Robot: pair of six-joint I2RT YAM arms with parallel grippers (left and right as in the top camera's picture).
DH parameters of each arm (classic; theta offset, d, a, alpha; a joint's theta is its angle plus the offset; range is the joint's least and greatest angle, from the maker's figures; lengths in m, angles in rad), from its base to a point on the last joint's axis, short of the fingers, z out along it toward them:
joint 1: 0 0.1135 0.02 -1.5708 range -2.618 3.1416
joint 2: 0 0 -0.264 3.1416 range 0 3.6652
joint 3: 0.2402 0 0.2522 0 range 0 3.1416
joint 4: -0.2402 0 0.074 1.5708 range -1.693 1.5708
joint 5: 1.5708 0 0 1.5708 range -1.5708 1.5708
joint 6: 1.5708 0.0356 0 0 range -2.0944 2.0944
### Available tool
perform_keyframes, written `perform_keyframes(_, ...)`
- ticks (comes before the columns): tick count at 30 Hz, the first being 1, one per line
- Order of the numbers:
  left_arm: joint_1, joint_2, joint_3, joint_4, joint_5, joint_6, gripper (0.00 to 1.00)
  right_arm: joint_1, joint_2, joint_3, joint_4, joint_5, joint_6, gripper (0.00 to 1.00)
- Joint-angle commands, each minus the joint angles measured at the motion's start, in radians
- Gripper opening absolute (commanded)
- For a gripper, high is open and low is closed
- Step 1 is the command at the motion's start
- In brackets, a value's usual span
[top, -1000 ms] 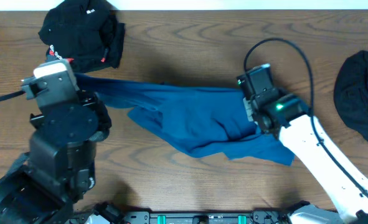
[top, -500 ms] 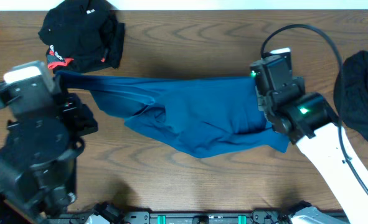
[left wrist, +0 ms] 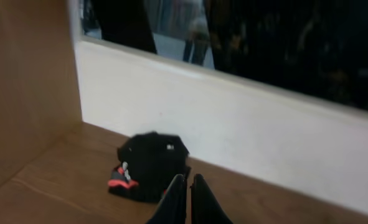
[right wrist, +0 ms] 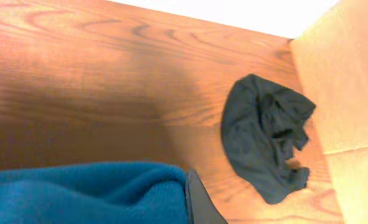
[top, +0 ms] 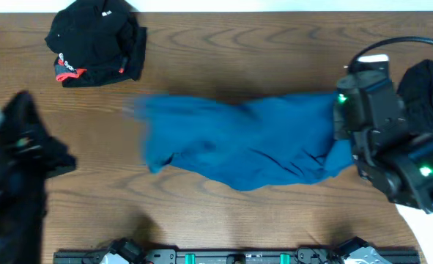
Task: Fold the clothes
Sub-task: 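Pull the shirt taut between both grippers and release it, then bring both grippers down onto the bunched teal shirt to regrasp it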
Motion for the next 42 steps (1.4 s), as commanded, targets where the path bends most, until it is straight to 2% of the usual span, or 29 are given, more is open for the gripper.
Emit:
perform_keyframes(1,0.006,-0.019,0.050,-0.008,-0.018,0.019,0.06,0.001,-0.014,0.096,-0.040,-0.005,0.008,0.04)
perform_keyframes(8,0.006,0.013,0.051,-0.046,-0.011,0.018,0.06,0.002,-0.001,0.141,-0.029,-0.103,0.009,0.02)
perform_keyframes(10,0.006,0.042,0.051,-0.072,0.042,0.018,0.07,0.000,0.020,0.141,-0.030,-0.103,0.003,0.03)
perform_keyframes(11,0.006,0.062,0.051,-0.086,0.096,0.018,0.16,0.000,0.032,0.141,-0.030,-0.102,0.001,0.03)
perform_keyframes(12,0.006,0.085,0.049,-0.099,0.158,0.018,0.38,0.000,0.050,0.141,-0.029,-0.102,0.001,0.03)
perform_keyframes(14,0.006,0.132,0.045,-0.122,0.262,0.018,0.63,0.000,0.084,0.141,-0.025,-0.101,0.001,0.03)
perform_keyframes(15,0.006,0.161,0.045,-0.141,0.309,0.018,0.71,0.000,0.103,0.141,-0.021,-0.093,0.001,0.03)
perform_keyframes(18,0.006,0.237,0.045,-0.202,0.374,-0.006,0.86,-0.005,0.150,0.141,-0.008,-0.053,0.002,0.09)
perform_keyframes(22,0.006,0.326,0.045,-0.274,0.374,-0.100,0.88,-0.054,0.176,0.141,0.021,-0.041,0.016,0.18)
perform_keyframes(23,0.006,0.339,0.045,-0.283,0.374,-0.109,0.88,-0.065,0.176,0.141,0.023,-0.042,0.022,0.23)
perform_keyframes(25,0.006,0.369,0.045,-0.301,0.380,-0.122,0.88,-0.092,0.175,0.141,0.027,-0.046,0.021,0.44)
perform_keyframes(28,0.006,0.411,0.045,-0.313,0.407,-0.122,0.88,-0.142,0.175,0.142,0.034,-0.046,0.021,0.66)
perform_keyframes(33,0.006,0.481,0.040,-0.354,0.506,-0.122,0.88,-0.201,0.175,0.142,-0.019,-0.195,0.021,0.72)
perform_keyframes(35,0.006,0.512,0.021,-0.363,0.581,-0.122,0.88,-0.223,0.176,0.142,-0.063,-0.263,0.023,0.82)
perform_keyframes(37,0.006,0.547,-0.017,-0.359,0.664,-0.122,0.88,-0.248,0.175,0.142,-0.108,-0.278,0.069,0.89)
perform_keyframes(40,0.006,0.599,-0.104,-0.328,0.748,-0.122,0.88,-0.287,0.175,0.140,-0.174,-0.300,0.157,0.93)
perform_keyframes(42,0.006,0.626,-0.167,-0.298,0.768,-0.121,0.88,-0.309,0.175,0.139,-0.199,-0.398,0.171,0.95)
